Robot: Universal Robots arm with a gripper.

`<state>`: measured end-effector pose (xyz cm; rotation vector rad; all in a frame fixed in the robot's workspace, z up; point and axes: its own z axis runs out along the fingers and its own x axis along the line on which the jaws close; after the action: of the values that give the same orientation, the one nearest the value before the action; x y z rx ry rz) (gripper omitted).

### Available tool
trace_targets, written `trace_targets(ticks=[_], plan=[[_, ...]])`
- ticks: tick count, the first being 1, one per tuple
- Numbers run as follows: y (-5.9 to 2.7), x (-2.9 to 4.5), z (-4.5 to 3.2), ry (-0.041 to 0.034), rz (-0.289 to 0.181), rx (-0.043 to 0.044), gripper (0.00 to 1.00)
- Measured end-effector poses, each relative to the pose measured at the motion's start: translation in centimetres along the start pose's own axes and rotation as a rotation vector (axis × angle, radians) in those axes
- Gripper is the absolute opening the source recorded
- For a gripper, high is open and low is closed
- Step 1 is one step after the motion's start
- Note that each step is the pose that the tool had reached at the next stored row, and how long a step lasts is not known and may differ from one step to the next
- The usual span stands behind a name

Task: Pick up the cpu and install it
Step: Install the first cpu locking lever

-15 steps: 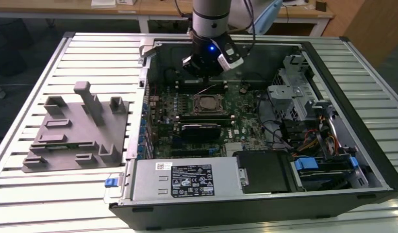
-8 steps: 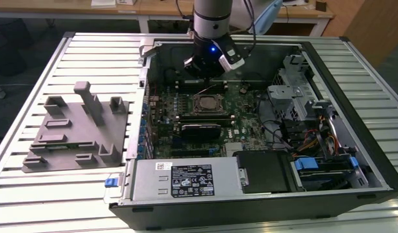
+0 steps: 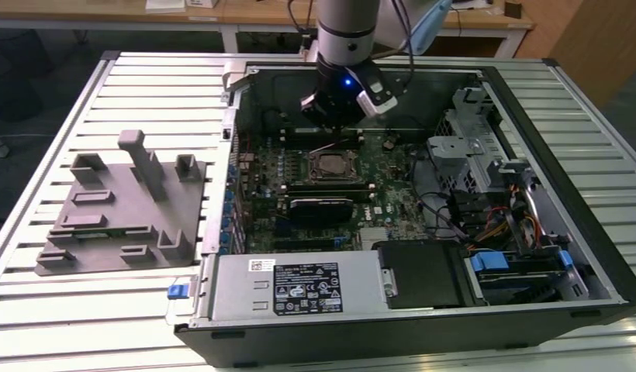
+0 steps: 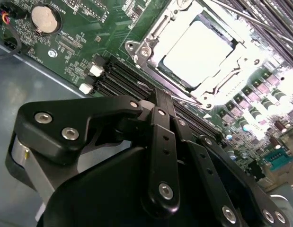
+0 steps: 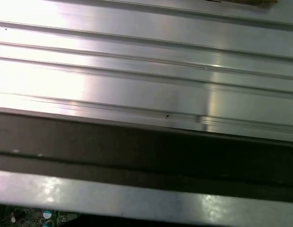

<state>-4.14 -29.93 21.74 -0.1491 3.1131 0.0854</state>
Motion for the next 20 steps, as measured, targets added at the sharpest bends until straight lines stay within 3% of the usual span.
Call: trace_targets(ticks=[9, 20], plan=[[-0.11, -0.64, 0.80, 0.0000, 0.000, 0.0000, 0.11], [-0.19, -0.75, 1.64, 0.0001, 0.000, 0.0004, 0.11]])
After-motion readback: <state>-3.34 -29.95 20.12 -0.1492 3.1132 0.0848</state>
